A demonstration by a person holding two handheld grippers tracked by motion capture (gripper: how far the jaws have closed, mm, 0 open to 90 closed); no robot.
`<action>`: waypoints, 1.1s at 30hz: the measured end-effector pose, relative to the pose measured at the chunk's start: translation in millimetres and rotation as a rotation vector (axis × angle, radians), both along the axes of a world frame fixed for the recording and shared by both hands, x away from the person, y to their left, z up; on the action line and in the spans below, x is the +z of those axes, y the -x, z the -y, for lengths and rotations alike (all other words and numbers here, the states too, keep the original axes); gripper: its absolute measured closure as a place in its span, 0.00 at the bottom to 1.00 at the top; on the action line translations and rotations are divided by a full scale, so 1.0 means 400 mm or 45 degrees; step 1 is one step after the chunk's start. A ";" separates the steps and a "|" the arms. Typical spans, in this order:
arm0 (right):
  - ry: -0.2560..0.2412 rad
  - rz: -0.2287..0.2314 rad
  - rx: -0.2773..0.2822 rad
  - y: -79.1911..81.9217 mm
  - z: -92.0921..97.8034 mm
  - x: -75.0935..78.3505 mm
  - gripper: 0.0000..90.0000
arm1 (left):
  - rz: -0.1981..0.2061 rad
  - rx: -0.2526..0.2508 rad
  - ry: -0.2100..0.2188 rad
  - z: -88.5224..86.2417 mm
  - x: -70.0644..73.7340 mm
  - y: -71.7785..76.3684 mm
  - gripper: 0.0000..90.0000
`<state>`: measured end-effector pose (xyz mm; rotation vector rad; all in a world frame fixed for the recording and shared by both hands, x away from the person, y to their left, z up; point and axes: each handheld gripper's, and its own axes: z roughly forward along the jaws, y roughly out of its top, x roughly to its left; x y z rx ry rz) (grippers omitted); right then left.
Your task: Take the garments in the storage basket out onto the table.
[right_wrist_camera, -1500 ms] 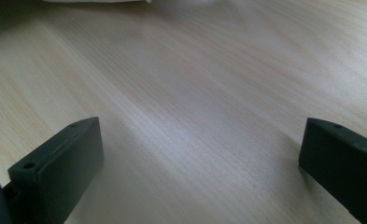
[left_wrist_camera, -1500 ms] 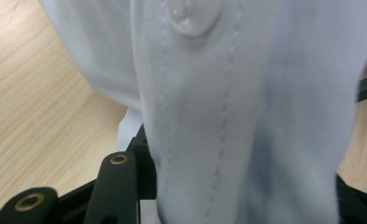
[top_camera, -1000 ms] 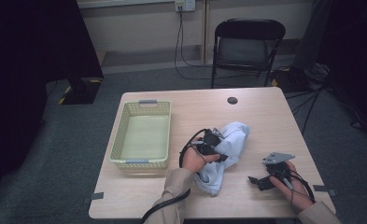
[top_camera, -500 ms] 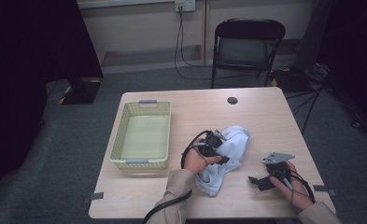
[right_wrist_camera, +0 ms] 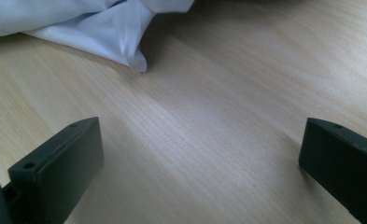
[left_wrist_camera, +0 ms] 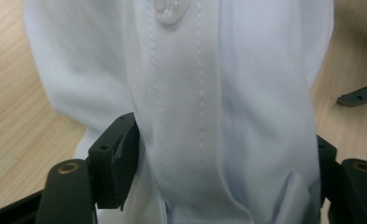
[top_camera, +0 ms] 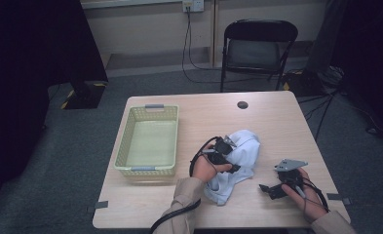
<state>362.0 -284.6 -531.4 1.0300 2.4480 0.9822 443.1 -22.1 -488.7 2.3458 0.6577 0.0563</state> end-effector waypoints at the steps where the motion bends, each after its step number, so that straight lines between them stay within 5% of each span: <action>1: 0.000 0.000 0.000 0.000 0.000 0.000 0.00 | 0.001 0.003 0.001 0.000 0.000 0.000 0.30; 20: -0.001 -0.001 0.000 0.000 0.000 0.000 0.00 | 0.016 0.047 0.083 -0.022 0.037 0.006 0.09; 33: 0.000 0.000 0.000 0.000 0.000 0.000 0.00 | 0.026 0.055 0.214 -0.072 0.065 0.023 0.02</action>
